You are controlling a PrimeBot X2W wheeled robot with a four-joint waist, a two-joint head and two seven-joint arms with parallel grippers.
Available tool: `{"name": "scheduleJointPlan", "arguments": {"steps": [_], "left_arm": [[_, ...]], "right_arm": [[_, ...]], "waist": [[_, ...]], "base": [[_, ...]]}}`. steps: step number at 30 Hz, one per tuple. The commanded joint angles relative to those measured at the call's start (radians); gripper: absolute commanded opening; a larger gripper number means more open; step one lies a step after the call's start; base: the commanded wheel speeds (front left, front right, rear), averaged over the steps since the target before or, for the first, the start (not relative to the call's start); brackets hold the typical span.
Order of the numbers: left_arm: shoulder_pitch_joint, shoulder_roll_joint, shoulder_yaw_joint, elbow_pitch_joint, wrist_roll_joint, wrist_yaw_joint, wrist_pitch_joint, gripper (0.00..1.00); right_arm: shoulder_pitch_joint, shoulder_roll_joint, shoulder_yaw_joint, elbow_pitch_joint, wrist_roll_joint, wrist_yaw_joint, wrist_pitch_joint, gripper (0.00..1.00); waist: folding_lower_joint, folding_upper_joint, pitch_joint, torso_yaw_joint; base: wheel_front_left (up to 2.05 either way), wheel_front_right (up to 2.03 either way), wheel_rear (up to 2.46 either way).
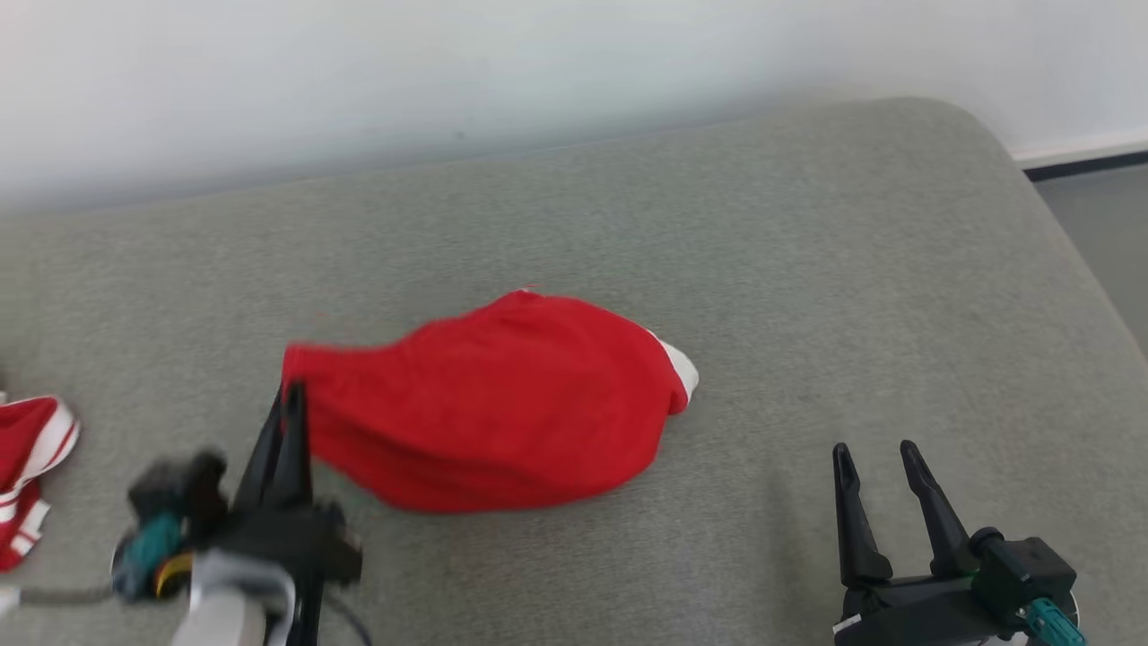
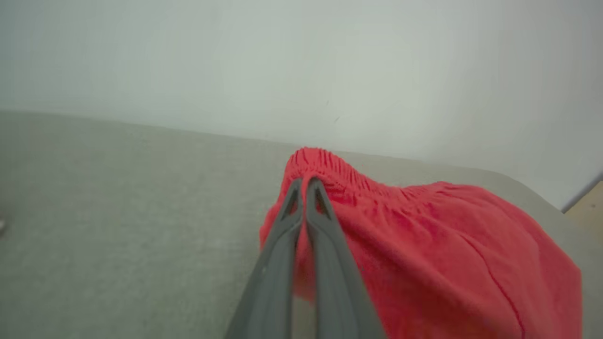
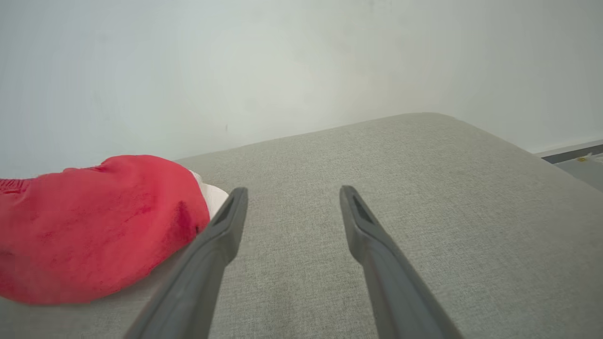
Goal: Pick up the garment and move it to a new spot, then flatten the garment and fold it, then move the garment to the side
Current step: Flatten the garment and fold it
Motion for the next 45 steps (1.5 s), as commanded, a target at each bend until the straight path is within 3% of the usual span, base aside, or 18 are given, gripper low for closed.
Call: {"name": "scheduleJointPlan", "arguments": {"steps": [1, 6, 15, 17, 23, 27, 39, 45], "left_arm": [[0.076, 0.001, 0.021, -0.040, -0.005, 0.018, -0.002, 0.00], [0.287, -0.023, 0.082, -0.132, -0.045, 0.041, -0.002, 0.00], [0.418, -0.067, 0.080, -0.124, -0.051, 0.051, -0.002, 0.00], [0.415, -0.071, 0.100, -0.150, -0.042, 0.055, -0.002, 1.00], [0.386, -0.066, 0.133, -0.296, -0.008, 0.036, -0.002, 1.00], [0.314, -0.047, 0.106, -0.280, 0.002, 0.018, 0.038, 1.00], [0.102, 0.018, 0.037, -0.077, 0.036, -0.019, 0.164, 1.00], [0.038, 0.019, 0.004, 0.037, 0.022, -0.041, 0.217, 1.00]], "right_arm": [[0.005, -0.002, 0.000, -0.001, -0.008, 0.003, -0.001, 1.00], [0.012, -0.002, 0.001, 0.003, -0.015, 0.003, -0.001, 1.00], [0.018, -0.002, 0.009, 0.014, -0.024, 0.003, -0.001, 1.00], [0.020, -0.002, 0.013, 0.014, -0.025, 0.003, -0.001, 1.00], [0.026, -0.002, 0.017, 0.016, -0.026, 0.003, -0.001, 1.00], [0.020, -0.002, 0.031, 0.022, -0.023, 0.003, -0.001, 1.00], [-0.014, -0.001, 0.046, 0.024, 0.002, 0.003, -0.001, 1.00], [-0.020, -0.001, 0.042, 0.025, 0.012, 0.004, -0.001, 1.00]], "waist": [[0.0001, 0.0000, -0.009, 0.047], [0.0001, 0.0000, -0.012, 0.075], [0.0001, 0.0000, -0.032, 0.098], [0.0001, 0.0000, -0.037, 0.098], [0.0001, 0.0000, -0.049, 0.095], [0.0001, 0.0000, -0.050, 0.069], [0.0001, 0.0000, 0.008, -0.074], [0.0001, 0.0000, 0.028, -0.103]], "base": [[0.00, 0.00, 0.00], [0.00, 0.00, 0.00], [0.00, 0.00, 0.00], [0.00, 0.00, 0.00], [0.00, 0.00, 0.00], [0.00, 0.00, 0.00], [0.00, 0.00, 0.00], [0.00, 0.00, 0.00]]}}
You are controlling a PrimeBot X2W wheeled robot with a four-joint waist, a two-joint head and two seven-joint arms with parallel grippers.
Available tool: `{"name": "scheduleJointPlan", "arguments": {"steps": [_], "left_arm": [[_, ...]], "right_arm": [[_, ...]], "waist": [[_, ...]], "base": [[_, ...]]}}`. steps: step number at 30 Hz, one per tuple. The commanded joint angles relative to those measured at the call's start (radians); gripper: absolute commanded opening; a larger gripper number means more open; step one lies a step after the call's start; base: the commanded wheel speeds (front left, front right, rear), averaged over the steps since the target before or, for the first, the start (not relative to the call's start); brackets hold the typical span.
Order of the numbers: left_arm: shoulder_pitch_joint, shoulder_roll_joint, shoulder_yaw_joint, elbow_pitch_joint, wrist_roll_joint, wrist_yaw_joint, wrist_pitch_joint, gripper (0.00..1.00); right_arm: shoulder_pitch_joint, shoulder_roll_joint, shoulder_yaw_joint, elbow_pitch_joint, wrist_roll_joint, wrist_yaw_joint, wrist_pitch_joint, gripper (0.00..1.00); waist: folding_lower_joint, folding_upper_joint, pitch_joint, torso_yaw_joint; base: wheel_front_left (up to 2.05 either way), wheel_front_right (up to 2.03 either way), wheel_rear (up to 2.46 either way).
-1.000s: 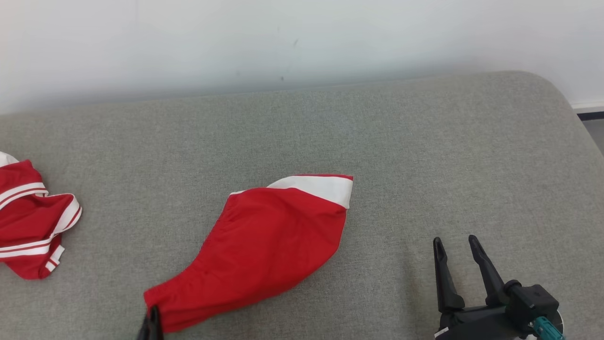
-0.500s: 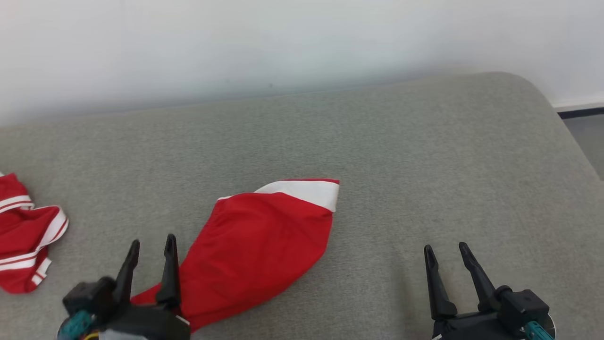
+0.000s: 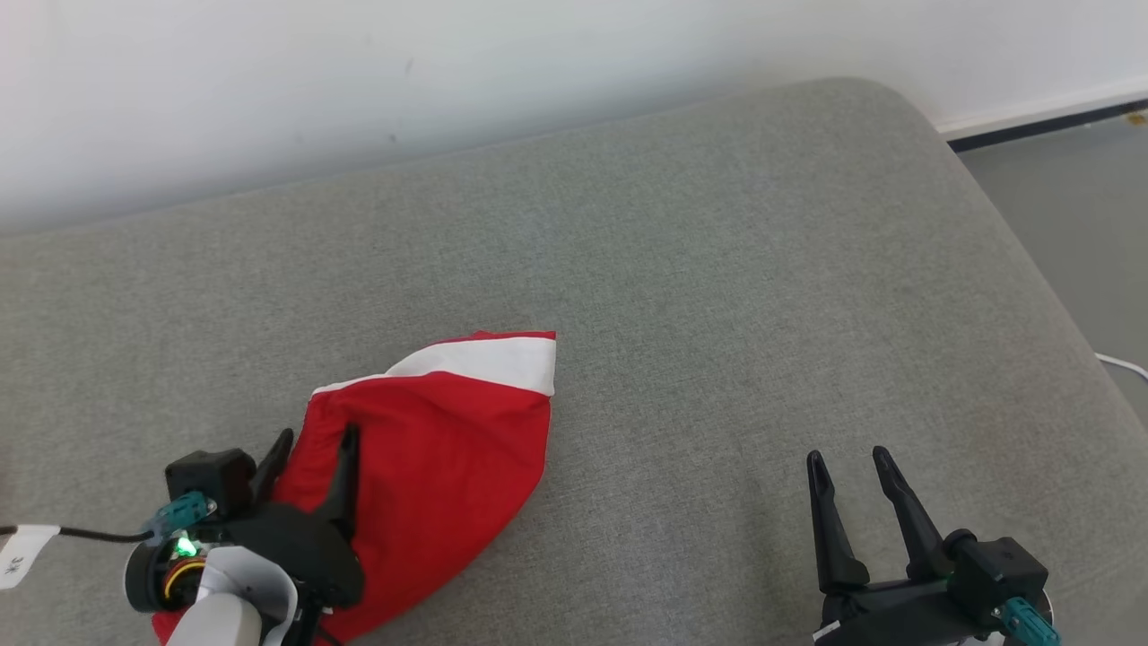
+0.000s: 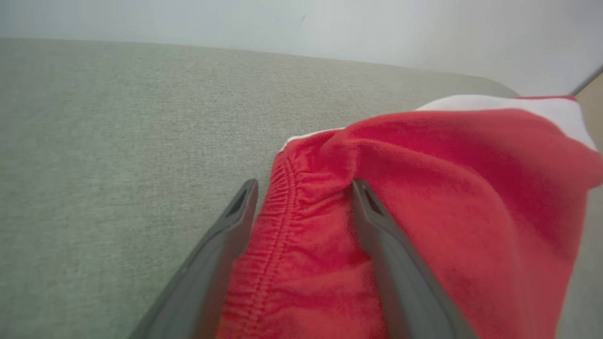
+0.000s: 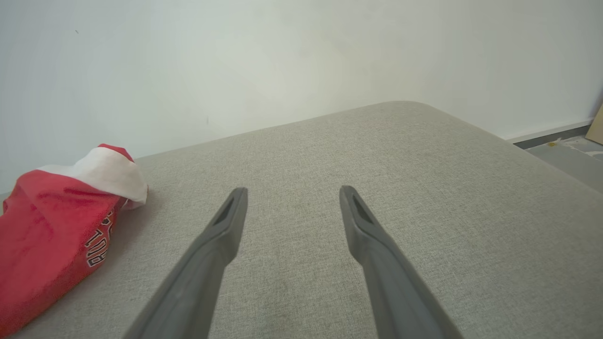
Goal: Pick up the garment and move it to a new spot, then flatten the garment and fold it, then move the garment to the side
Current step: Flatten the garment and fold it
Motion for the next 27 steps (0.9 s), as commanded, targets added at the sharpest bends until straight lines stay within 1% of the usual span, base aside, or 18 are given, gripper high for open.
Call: {"name": "scheduleJointPlan", "arguments": {"steps": [1, 3, 5, 6, 7, 8, 12, 16, 21, 24, 27], "left_arm": [[-0.026, -0.005, -0.008, 0.035, -0.011, -0.008, 0.017, 1.00], [-0.040, -0.007, -0.025, 0.076, -0.015, -0.017, 0.049, 1.00], [-0.050, -0.006, -0.032, 0.084, -0.018, -0.020, 0.045, 1.00], [-0.061, -0.002, -0.034, 0.091, -0.013, -0.022, 0.032, 0.51], [-0.067, 0.005, -0.043, 0.103, 0.003, -0.022, 0.025, 0.16], [-0.070, 0.004, -0.048, 0.110, 0.007, -0.023, 0.009, 0.00], [-0.111, 0.017, -0.055, 0.120, 0.037, -0.009, -0.070, 0.00], [-0.159, 0.026, -0.055, 0.101, 0.067, 0.000, -0.141, 0.00], [-0.202, 0.027, -0.066, 0.007, 0.100, 0.014, -0.188, 0.00], [-0.159, 0.017, -0.065, -0.083, 0.090, 0.012, -0.197, 0.00], [-0.062, 0.012, -0.082, -0.180, 0.091, 0.016, -0.202, 0.00]], "right_arm": [[-0.017, 0.000, 0.001, -0.001, 0.005, 0.004, -0.001, 1.00], [-0.016, -0.001, 0.002, 0.001, 0.006, 0.004, -0.001, 1.00], [-0.016, 0.000, 0.003, 0.002, 0.008, 0.004, -0.001, 1.00], [-0.019, 0.000, 0.005, 0.001, 0.010, 0.004, -0.001, 1.00], [-0.022, -0.001, 0.005, 0.000, 0.011, 0.004, -0.001, 1.00], [-0.024, 0.000, 0.003, -0.001, 0.012, 0.004, -0.001, 1.00], [-0.021, -0.001, -0.007, -0.004, 0.010, 0.004, -0.001, 1.00], [-0.003, -0.001, -0.016, -0.003, 0.000, 0.004, -0.001, 1.00], [0.006, -0.001, -0.020, -0.005, -0.003, 0.004, -0.001, 1.00], [0.011, -0.001, -0.019, -0.006, -0.002, 0.004, -0.001, 1.00], [0.026, -0.001, -0.022, -0.006, -0.002, 0.004, -0.001, 1.00]], "waist": [[-0.0001, 0.0000, 0.022, -0.023], [-0.0001, 0.0000, 0.024, -0.026], [-0.0001, 0.0000, 0.025, -0.028], [-0.0001, 0.0000, 0.025, -0.030], [-0.0001, 0.0000, 0.025, -0.031], [-0.0001, 0.0000, 0.024, -0.031], [-0.0001, 0.0000, 0.019, -0.022], [-0.0001, 0.0000, 0.005, 0.006], [-0.0001, 0.0000, -0.010, 0.049], [-0.0001, 0.0000, -0.020, 0.074], [-0.0001, 0.0000, -0.030, 0.103]], "base": [[0.00, 0.00, 0.00], [0.00, 0.00, 0.00], [0.00, 0.00, 0.00], [0.00, 0.00, 0.00], [0.00, 0.00, 0.00], [0.00, 0.00, 0.00], [0.00, 0.00, 0.00], [0.00, 0.00, 0.00], [0.00, 0.00, 0.00], [0.00, 0.00, 0.00], [0.00, 0.00, 0.00]]}}
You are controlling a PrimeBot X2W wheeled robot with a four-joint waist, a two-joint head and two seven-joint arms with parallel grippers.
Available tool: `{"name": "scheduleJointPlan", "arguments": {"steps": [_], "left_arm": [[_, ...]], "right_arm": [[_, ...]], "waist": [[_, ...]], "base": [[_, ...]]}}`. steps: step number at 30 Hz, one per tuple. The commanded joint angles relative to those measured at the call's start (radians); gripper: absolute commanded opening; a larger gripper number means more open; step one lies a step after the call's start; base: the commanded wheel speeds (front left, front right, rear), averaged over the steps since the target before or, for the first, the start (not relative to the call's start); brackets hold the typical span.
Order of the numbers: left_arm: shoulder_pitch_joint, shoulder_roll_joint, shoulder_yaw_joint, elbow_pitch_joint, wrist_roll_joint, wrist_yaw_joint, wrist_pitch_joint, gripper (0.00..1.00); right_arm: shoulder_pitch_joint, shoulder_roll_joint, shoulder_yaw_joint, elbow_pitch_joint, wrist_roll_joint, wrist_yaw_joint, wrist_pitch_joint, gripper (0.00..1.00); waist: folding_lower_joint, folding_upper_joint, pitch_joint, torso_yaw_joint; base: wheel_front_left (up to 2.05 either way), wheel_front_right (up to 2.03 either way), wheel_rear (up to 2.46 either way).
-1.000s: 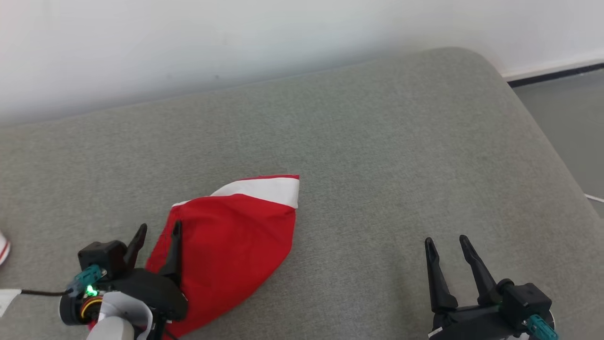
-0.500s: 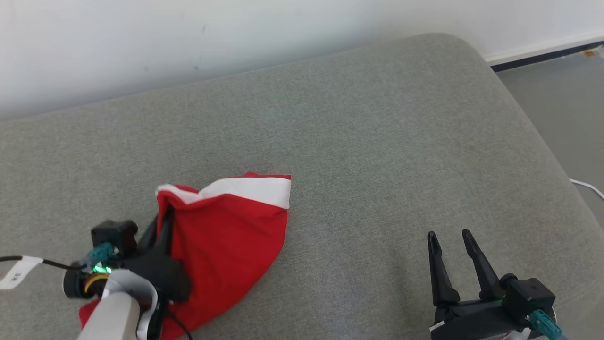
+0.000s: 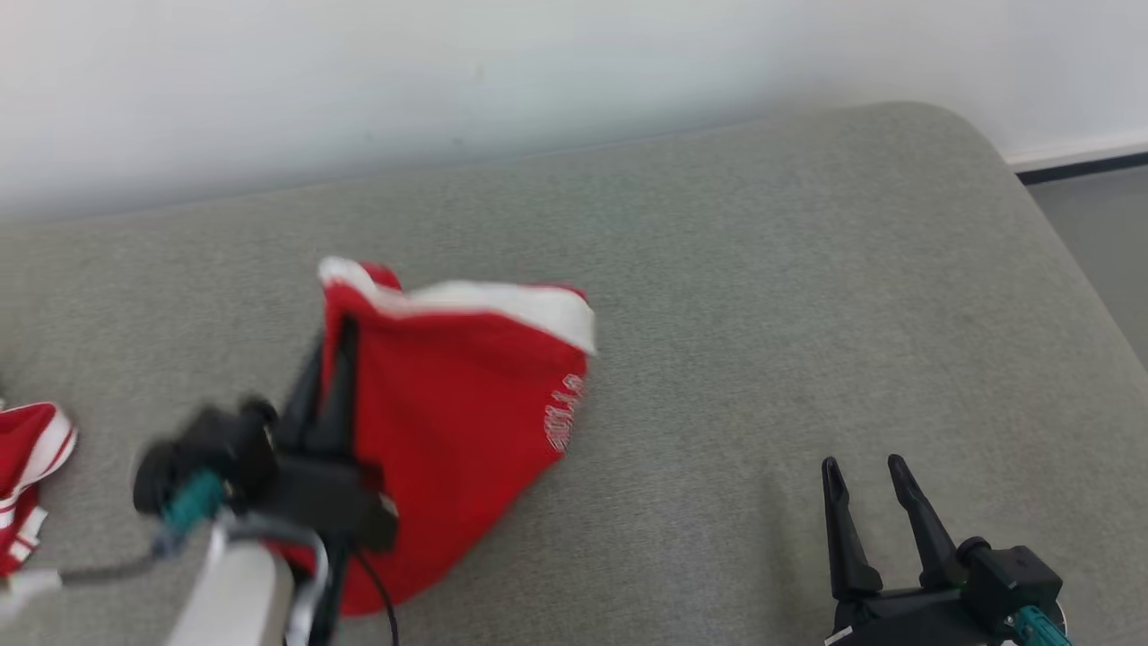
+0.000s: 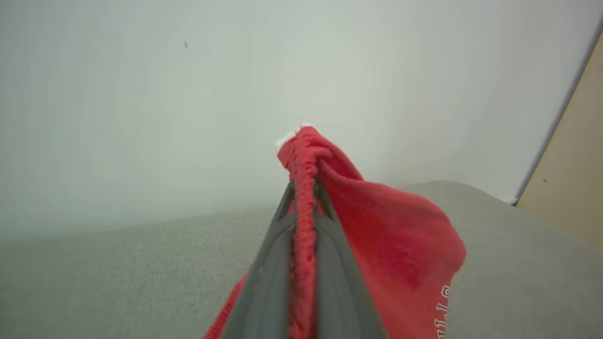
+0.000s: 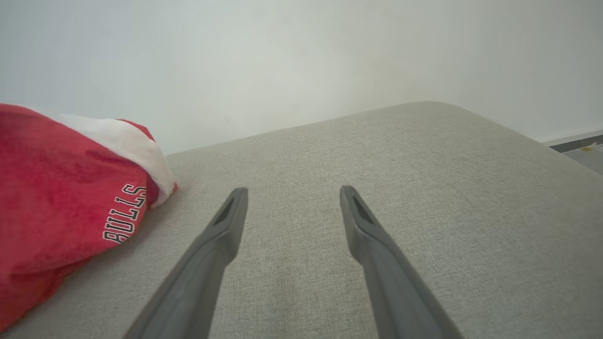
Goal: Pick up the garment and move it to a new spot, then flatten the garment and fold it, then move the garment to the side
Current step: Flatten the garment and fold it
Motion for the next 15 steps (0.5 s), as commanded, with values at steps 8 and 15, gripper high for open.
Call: {"name": "scheduleJointPlan", "arguments": {"steps": [8, 15], "left_arm": [[0.363, -0.011, -0.048, -0.177, -0.030, 0.039, 0.013, 0.00], [0.530, -0.038, -0.040, -0.177, -0.083, 0.057, 0.001, 0.00]], "right_arm": [[0.033, -0.001, -0.017, -0.001, -0.014, 0.004, -0.001, 1.00], [0.035, -0.001, -0.007, 0.005, -0.021, 0.004, -0.001, 1.00]], "waist": [[0.0000, 0.0000, -0.030, 0.102], [0.0000, 0.0000, -0.041, 0.148]], "base": [[0.00, 0.00, 0.00], [0.00, 0.00, 0.00]]}}
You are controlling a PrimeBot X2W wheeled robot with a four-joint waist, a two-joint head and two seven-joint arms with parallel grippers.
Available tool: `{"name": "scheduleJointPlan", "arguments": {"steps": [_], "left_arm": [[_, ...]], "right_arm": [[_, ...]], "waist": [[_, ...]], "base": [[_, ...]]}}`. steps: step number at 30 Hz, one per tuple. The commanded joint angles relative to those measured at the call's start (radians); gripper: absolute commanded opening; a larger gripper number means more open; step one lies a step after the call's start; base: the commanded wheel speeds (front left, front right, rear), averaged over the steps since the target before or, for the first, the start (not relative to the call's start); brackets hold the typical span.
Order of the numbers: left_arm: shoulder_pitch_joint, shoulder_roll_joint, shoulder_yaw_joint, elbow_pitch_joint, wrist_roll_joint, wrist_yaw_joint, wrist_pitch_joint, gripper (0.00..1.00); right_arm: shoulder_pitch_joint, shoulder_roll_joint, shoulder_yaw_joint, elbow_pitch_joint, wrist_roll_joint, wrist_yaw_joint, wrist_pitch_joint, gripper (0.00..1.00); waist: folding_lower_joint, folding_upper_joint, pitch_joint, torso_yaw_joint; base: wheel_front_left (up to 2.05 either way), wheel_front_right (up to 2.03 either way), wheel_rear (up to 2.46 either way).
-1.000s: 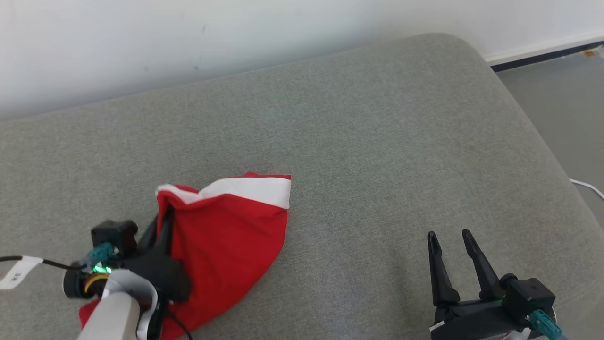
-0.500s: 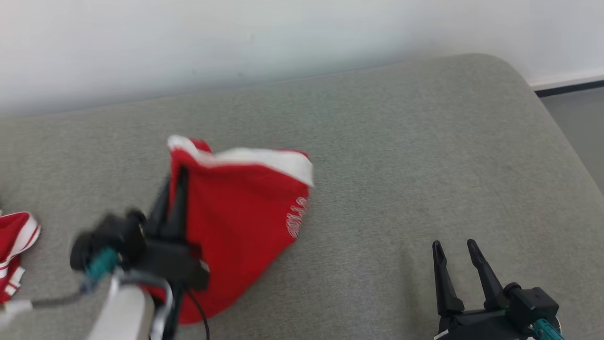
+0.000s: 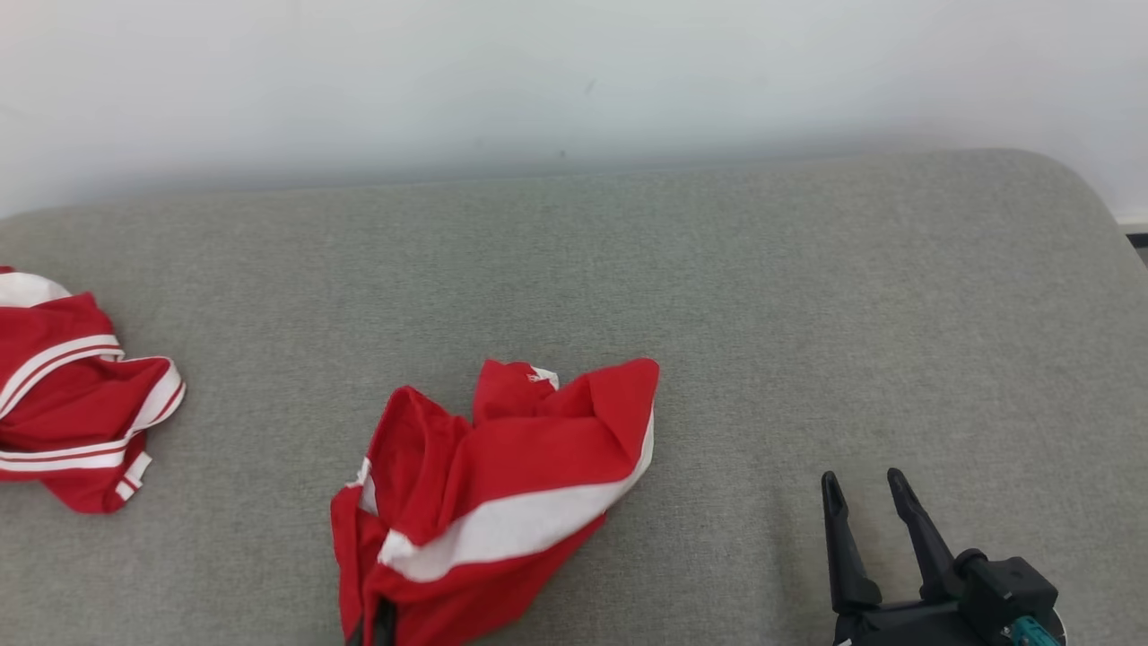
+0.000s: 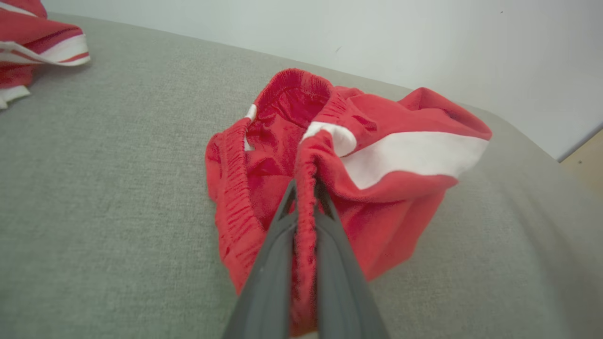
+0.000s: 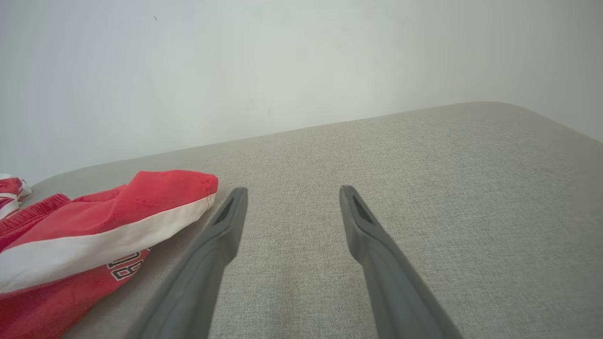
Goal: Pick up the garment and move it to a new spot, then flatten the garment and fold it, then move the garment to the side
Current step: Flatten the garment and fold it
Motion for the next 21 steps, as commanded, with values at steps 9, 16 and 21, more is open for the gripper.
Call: {"name": "scheduleJointPlan", "arguments": {"steps": [9, 16, 21], "left_arm": [[0.035, -0.019, 0.001, 0.115, -0.025, -0.030, -0.019, 1.00], [0.036, -0.015, 0.007, 0.038, -0.027, -0.061, -0.023, 1.00], [0.003, -0.006, -0.010, 0.013, -0.008, -0.063, -0.018, 1.00]], "right_arm": [[0.027, -0.002, 0.004, 0.003, -0.008, 0.004, -0.001, 1.00], [0.035, -0.001, 0.006, 0.005, -0.006, 0.004, -0.001, 1.00], [0.027, -0.001, 0.017, 0.012, 0.000, 0.004, -0.001, 1.00]], "waist": [[0.0000, 0.0000, -0.024, 0.046], [0.0000, 0.0000, -0.033, 0.052], [0.0000, 0.0000, -0.031, 0.045]], "base": [[0.00, 0.00, 0.00], [0.00, 0.00, 0.00], [0.00, 0.00, 0.00]]}}
